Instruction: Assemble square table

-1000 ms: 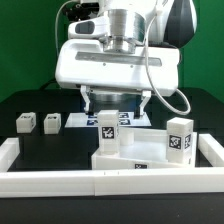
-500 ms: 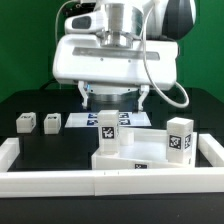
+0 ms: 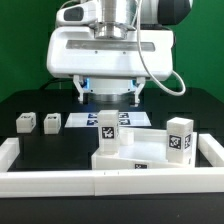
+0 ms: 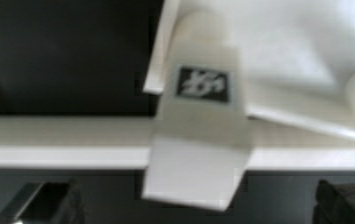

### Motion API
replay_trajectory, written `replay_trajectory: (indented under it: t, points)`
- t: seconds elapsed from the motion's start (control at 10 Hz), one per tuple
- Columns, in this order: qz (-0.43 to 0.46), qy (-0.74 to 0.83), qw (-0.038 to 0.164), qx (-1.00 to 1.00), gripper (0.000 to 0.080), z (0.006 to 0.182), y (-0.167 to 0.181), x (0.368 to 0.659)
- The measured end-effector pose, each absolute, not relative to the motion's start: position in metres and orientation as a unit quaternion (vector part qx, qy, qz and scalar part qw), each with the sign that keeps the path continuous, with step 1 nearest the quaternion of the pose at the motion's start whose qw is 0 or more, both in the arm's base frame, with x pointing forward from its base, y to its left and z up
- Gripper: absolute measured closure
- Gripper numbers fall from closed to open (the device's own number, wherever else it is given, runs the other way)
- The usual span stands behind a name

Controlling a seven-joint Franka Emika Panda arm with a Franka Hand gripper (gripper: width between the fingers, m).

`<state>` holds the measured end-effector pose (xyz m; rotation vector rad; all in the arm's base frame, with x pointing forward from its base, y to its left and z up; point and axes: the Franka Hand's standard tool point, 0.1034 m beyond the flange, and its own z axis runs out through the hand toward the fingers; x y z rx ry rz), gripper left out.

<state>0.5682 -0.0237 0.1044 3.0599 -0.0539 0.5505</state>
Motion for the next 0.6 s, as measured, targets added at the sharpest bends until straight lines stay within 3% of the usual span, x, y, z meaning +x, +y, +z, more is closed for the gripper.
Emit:
replay_trajectory:
  t: [0.1, 0.4, 0.6]
  points:
    - [0.137, -0.019, 0.001, 0.99, 0.0151, 0.102, -0.025, 0.572]
    - [0.046, -0.013, -0.016, 0.999, 0.0151, 0.093, -0.033, 0.577]
    - [0.042, -0.013, -0.011, 0.999, 0.0151, 0.086, -0.039, 0.58]
